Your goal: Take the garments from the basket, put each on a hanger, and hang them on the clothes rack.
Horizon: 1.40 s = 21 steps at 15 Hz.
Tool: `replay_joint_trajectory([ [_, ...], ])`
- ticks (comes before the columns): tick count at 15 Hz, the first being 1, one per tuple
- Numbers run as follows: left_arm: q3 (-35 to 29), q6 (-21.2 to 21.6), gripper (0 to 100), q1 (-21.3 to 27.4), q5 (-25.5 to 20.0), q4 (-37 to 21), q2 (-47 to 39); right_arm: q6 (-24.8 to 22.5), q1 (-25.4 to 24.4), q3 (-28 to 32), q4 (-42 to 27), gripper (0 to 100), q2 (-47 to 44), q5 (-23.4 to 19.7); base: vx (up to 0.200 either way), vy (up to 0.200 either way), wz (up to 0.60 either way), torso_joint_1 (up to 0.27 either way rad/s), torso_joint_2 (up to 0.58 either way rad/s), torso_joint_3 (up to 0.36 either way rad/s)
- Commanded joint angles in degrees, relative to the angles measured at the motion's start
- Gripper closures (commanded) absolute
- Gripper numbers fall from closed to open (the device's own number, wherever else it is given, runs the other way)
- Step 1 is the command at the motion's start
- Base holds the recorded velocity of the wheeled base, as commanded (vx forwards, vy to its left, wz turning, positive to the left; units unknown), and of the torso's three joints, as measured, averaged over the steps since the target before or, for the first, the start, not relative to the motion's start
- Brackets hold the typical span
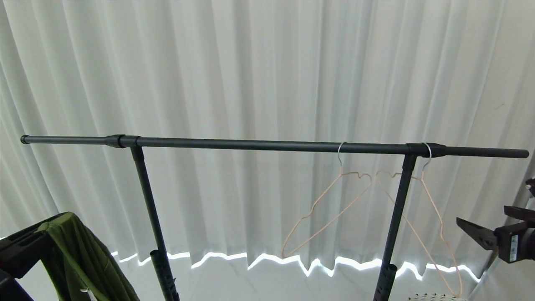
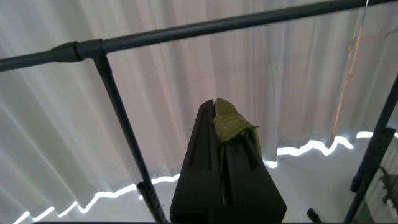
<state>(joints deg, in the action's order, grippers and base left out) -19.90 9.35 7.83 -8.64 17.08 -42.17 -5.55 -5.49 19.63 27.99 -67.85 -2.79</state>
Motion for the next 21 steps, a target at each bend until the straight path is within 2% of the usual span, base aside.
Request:
replay_joint_trajectory([
  [1,0.3,0.05,100,0.0,0.03,0.06,-1.6,5.46,-3.04,6.21,-5.84,0,-9.4,0.33,0.0,0.0,0.0,0.0,0.0,0.0],
  [3,0.3,0.05,100,0.0,0.03,0.06,-1.87,7.92,-3.83,10.52,-12.35,0,-12.65,1.47,0.0,0.0,0.0,0.0,0.0,0.0],
  [4,0.3,0.05,100,0.0,0.03,0.06,-1.87,8.36,-4.09,11.84,-13.22,0,-14.5,2.62,0.0,0.0,0.0,0.0,0.0,0.0],
  [7,0.3,0.05,100,0.0,0.03,0.06,-1.87,8.71,-4.71,13.16,-13.14,0,-19.33,6.13,0.0,0.0,0.0,0.0,0.0,0.0],
  [10,0.21,0.05,100,0.0,0.03,0.06,-1.78,11.0,-6.29,13.24,-12.96,0,-22.67,7.01,0.0,0.0,0.0,0.0,0.0,0.0],
  [13,0.21,0.05,100,0.0,0.03,0.15,-1.51,14.95,-9.28,14.74,-12.96,0,-24.96,9.65,0.0,0.0,0.0,0.0,0.0,0.0],
  [15,0.12,0.05,100,0.0,0.03,0.15,-1.51,15.13,-9.98,15.27,-12.87,0,-26.1,11.58,0.0,0.0,0.0,0.0,0.0,0.0],
  [21,0.21,0.05,100,0.0,0.03,0.15,-1.34,15.57,-9.72,15.09,-9.71,0,-27.86,11.67,0.0,0.0,0.0,0.0,0.0,0.0],
])
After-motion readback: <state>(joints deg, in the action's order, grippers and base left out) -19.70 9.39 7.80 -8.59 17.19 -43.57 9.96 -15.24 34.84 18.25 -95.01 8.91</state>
